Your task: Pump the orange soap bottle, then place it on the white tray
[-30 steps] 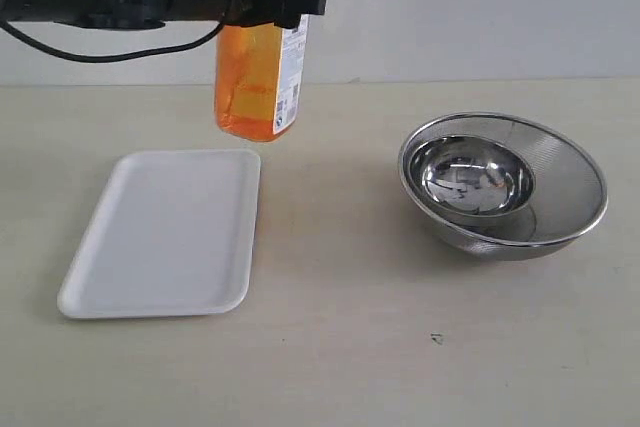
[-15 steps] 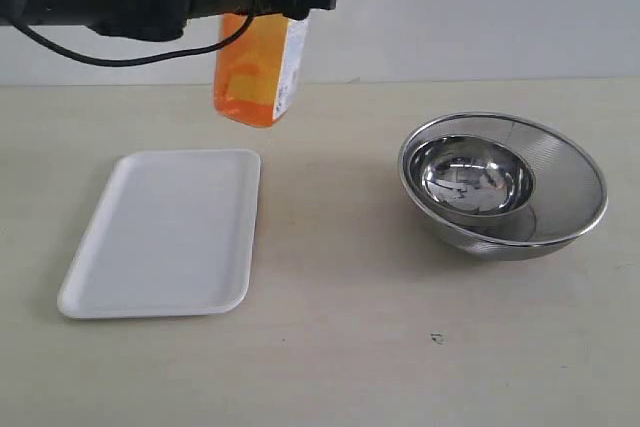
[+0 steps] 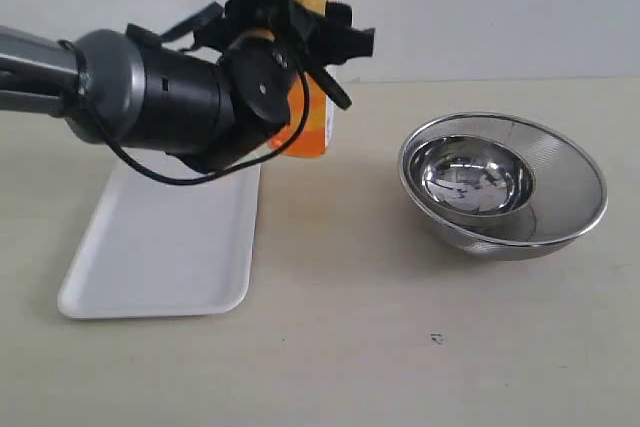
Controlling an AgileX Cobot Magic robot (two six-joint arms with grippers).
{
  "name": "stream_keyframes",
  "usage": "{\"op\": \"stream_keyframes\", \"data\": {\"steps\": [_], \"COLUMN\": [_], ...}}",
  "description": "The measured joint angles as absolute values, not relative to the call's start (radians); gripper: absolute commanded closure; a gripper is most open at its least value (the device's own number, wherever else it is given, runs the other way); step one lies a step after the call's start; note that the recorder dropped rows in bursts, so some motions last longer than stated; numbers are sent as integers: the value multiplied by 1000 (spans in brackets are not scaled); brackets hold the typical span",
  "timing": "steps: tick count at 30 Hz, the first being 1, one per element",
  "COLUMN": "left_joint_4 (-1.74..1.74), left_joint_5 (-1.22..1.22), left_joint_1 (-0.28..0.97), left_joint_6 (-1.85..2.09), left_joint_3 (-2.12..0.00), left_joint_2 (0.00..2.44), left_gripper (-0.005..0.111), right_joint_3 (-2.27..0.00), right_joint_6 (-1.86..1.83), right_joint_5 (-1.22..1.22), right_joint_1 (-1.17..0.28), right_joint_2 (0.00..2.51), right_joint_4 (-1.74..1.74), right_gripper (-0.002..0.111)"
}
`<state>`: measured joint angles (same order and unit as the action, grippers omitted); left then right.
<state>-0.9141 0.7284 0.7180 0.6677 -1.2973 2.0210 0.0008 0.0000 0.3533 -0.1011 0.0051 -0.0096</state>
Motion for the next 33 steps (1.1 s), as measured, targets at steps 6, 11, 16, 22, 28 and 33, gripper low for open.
{"op": "stream_keyframes", "data": {"steps": [6, 11, 16, 22, 28, 33], "left_joint_4": [-919, -956, -1061, -1151, -1236, -1237], "left_joint_5": [839, 897, 933, 942, 942, 946], "left_joint_1": [752, 806, 858, 876, 878, 892], "left_joint_6": [582, 590, 714, 882, 935, 940], "left_joint_3": [-1241, -1224, -1224, -1224, -1224, -1224], "left_joint_2": [2064, 2070, 2070, 2070, 2070, 2070], "left_gripper": [102, 102, 102, 102, 102, 102], "right_joint_3": [1, 1, 1, 1, 1, 1], "right_joint_6": [0, 0, 0, 0, 0, 0], "right_joint_5": [353, 353, 353, 353, 353, 353], "right_joint_1": [-101, -101, -101, -101, -101, -101], "right_joint_2": [5, 5, 5, 5, 5, 5], "right_joint_4": [-10, -10, -10, -10, -10, -10], "right_gripper": [107, 107, 107, 107, 107, 107]}}
